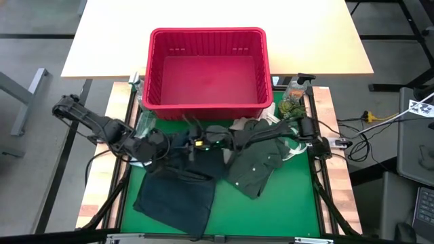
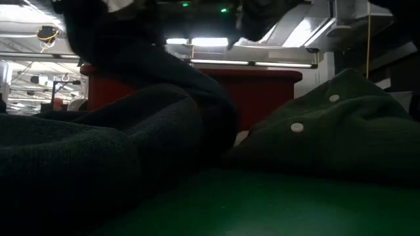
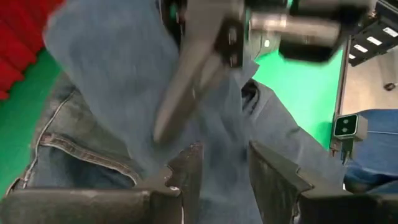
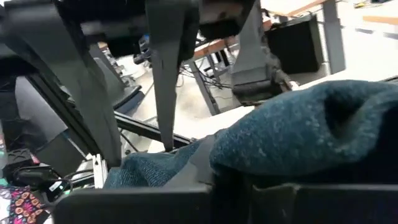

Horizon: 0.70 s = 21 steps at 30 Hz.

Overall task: Fold laundry
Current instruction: Fold the dark blue pants

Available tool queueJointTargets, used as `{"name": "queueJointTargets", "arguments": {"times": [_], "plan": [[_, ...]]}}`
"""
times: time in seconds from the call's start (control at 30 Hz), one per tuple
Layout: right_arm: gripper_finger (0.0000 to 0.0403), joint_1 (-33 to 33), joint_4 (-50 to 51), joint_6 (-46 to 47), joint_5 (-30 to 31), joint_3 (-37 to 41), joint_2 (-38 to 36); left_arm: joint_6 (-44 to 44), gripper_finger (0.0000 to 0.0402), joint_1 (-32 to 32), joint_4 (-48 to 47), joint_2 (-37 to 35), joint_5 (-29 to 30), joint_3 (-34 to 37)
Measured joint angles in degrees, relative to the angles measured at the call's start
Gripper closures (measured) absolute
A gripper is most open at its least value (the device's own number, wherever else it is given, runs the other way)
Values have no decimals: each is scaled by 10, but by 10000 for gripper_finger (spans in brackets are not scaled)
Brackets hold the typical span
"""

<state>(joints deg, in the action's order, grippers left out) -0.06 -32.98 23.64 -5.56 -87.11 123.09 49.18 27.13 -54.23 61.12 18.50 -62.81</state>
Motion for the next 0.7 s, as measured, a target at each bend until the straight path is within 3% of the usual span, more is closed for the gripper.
{"name": "queueJointTargets", "arguments": {"times": [0.2,0.5,0.7], "plan": [[391,1,23,0,15,-65,61,4,280,17,-4,0,3,0],[391,0,28,0,84,-70,74,3,280,27,-7,0,3,0],[391,0,28,0,90,-70,74,2,280,27,-6,0,4,0]]}}
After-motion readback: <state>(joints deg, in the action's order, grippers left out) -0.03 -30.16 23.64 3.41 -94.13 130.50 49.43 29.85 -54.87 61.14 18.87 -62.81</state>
